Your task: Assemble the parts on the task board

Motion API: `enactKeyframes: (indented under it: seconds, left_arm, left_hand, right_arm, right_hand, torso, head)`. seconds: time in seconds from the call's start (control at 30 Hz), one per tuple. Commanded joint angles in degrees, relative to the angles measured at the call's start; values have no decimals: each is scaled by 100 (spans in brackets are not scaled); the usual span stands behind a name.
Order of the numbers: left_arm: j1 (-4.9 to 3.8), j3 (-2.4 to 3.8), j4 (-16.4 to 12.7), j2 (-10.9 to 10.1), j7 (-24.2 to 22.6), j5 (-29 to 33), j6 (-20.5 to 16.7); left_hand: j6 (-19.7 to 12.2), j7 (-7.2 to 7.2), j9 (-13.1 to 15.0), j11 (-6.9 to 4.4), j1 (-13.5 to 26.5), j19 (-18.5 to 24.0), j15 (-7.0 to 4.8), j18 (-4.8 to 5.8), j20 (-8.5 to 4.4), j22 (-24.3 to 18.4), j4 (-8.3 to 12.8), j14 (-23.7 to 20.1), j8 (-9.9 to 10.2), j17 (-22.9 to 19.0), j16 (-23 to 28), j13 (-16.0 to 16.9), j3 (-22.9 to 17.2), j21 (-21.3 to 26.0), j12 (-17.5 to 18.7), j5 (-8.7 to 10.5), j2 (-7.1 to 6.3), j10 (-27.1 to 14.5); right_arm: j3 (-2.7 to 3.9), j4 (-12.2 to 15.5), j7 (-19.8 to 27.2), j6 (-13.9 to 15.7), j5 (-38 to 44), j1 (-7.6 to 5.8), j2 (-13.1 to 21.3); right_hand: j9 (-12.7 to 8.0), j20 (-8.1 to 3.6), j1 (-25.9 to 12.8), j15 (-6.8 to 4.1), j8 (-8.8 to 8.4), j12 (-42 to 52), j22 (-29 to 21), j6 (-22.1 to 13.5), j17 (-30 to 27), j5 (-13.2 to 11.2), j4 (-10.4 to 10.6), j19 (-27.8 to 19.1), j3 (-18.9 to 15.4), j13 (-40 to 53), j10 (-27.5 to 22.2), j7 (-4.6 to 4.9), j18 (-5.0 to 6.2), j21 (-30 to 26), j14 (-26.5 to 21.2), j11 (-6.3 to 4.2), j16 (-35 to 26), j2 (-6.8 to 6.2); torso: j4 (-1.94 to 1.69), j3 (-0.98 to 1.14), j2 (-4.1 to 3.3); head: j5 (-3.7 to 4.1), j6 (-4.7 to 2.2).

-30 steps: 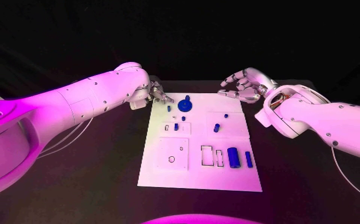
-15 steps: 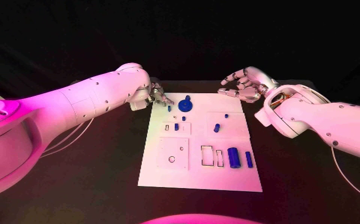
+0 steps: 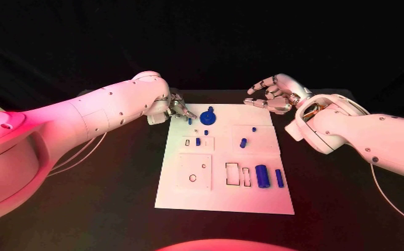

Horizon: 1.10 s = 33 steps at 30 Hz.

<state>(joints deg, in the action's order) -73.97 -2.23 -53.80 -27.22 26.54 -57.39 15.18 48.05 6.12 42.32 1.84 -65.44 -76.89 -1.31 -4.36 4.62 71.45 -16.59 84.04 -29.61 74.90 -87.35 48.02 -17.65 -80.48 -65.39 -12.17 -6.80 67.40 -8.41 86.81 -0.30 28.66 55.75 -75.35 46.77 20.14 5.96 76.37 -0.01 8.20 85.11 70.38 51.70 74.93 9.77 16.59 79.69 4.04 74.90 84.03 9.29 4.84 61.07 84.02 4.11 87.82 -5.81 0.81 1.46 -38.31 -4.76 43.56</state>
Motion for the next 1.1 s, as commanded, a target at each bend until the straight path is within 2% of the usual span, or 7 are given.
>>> enactKeyframes:
  seconds: [0.03, 0.43, 0.5, 0.83, 0.9, 1.1]
  left_arm:
    - [2, -5, 13, 28, -75, 91, 131]
    - [11, -20, 41, 43, -82, 101, 171]
    - [13, -21, 48, 47, -85, 102, 169]
    - [17, -24, 69, 48, -105, 188, 65]
    - [17, -24, 72, 46, -108, 219, 55]
    - [17, -26, 62, 33, -127, 278, 37]
  left_hand:
    - [40, -10, -11, -10, -47, -49, -33, 7, 3, 8, -3, 430, -22, 1033, -31, 0, -52, -33, -22, 0, 45, 37]
    - [93, -42, -26, -39, -218, -65, -59, 12, -14, 37, 14, 440, -22, 1058, -46, 14, -168, -49, -40, 3, 109, 73]
    - [116, -66, -34, -63, -426, -82, -82, 17, -32, 65, 44, 447, -19, 1073, -55, 33, -351, -64, -55, 17, 178, 103]
    - [158, -115, 17, -110, -806, -102, -122, 25, -69, 105, 147, 454, -82, 1093, -67, 56, -822, -81, -73, 45, 264, 161]
    - [116, -119, 104, -119, -951, -91, -136, 22, -85, 95, 250, 450, -153, 1080, -61, 40, -1147, -74, -58, 45, 341, 156]
    - [21, -116, 373, -119, -944, -98, -135, 26, -88, 123, 566, 450, -381, 1081, -63, 41, -1964, -84, -63, 47, 188, 189]
  right_arm:
    - [1, -4, 77, -3, 15, -1, -9]
    - [1, -8, 77, -13, 14, 0, -17]
    - [1, -9, 78, -14, 14, 0, -18]
    - [1, -15, 75, -21, 13, 0, -24]
    - [1, -16, 75, -23, 13, 0, -24]
    - [1, -22, 72, -30, 13, 0, -28]
  right_hand:
    - [-3, 1, -5, 19, -25, -21, -5, -31, 797, 26, 0, -43, -35, 1073, 150, 4, 105, -20, 418, 41, -38, 19]
    - [-3, 1, -5, 19, -25, -21, -5, -31, 797, 26, 0, -43, -35, 1073, 150, 4, 105, -20, 418, 41, -38, 19]
    - [-3, 1, -5, 19, -25, -21, -5, -31, 797, 26, 0, -43, -35, 1073, 150, 4, 105, -20, 418, 41, -38, 19]
    - [-2, 1, 1, 18, -23, -18, -9, -30, 802, 35, 0, -44, -33, 1075, 153, 3, 105, -29, 419, 40, -38, 25]
    - [-2, 1, 1, 18, -23, -18, -9, -30, 802, 35, 0, -44, -33, 1075, 153, 3, 105, -29, 419, 40, -38, 25]
    - [-1, 1, 2, 18, -22, -17, -12, -28, 801, 39, 0, -45, -32, 1076, 154, 3, 106, -35, 419, 40, -39, 28]
  torso:
    - [2, 1, -3]
    - [1, -2, -3]
    - [3, -5, -3]
    - [-1, -4, 0]
    - [1, -3, 1]
    - [4, -1, 8]
  head:
    - [0, -3]
    - [8, 9]
    - [7, 10]
    - [8, 18]
    - [5, 21]
    - [1, 28]
